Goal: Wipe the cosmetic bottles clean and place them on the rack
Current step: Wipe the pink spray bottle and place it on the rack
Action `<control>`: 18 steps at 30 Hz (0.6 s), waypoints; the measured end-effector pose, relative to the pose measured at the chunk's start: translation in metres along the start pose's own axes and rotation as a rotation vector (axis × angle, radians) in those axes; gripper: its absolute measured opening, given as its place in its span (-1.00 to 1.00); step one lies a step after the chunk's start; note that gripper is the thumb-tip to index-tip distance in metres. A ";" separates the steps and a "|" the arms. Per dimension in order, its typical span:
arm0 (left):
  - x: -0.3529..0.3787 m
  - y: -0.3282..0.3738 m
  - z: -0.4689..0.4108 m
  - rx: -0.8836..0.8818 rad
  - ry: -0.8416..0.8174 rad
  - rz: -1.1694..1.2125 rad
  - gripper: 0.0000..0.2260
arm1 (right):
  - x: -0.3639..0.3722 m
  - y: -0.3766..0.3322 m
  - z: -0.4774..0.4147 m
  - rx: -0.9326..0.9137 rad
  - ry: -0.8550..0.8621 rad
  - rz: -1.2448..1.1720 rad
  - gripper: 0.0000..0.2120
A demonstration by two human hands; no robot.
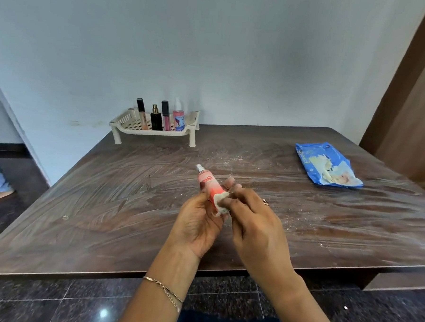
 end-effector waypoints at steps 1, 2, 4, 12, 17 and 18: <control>0.002 -0.003 -0.001 -0.024 -0.008 0.043 -0.63 | -0.002 0.000 0.001 0.002 0.028 0.013 -0.76; 0.004 -0.006 -0.002 -0.045 -0.012 0.093 -0.62 | -0.003 0.000 0.001 0.010 0.055 0.027 -0.75; 0.008 -0.013 -0.002 -0.096 -0.040 0.180 -0.62 | -0.005 0.001 0.003 0.039 0.097 0.051 -0.72; 0.008 -0.018 -0.003 -0.198 -0.090 0.326 -0.61 | -0.009 -0.005 0.002 0.024 0.026 0.168 -0.75; 0.009 -0.009 -0.002 -0.034 -0.077 0.199 -0.63 | -0.016 0.006 0.001 0.064 0.050 0.155 -0.72; 0.011 -0.007 -0.001 -0.005 -0.092 0.141 -0.62 | -0.017 0.009 0.000 0.090 0.079 0.114 -0.74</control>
Point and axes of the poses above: each hand's wrist, its own z-axis away from the middle knuckle, its own x-axis out of the palm, y = z × x, the point moved 5 cm from there along -z, towards the middle knuckle, and after that the axes turned 5 degrees about -x, right-handed, at the moved point
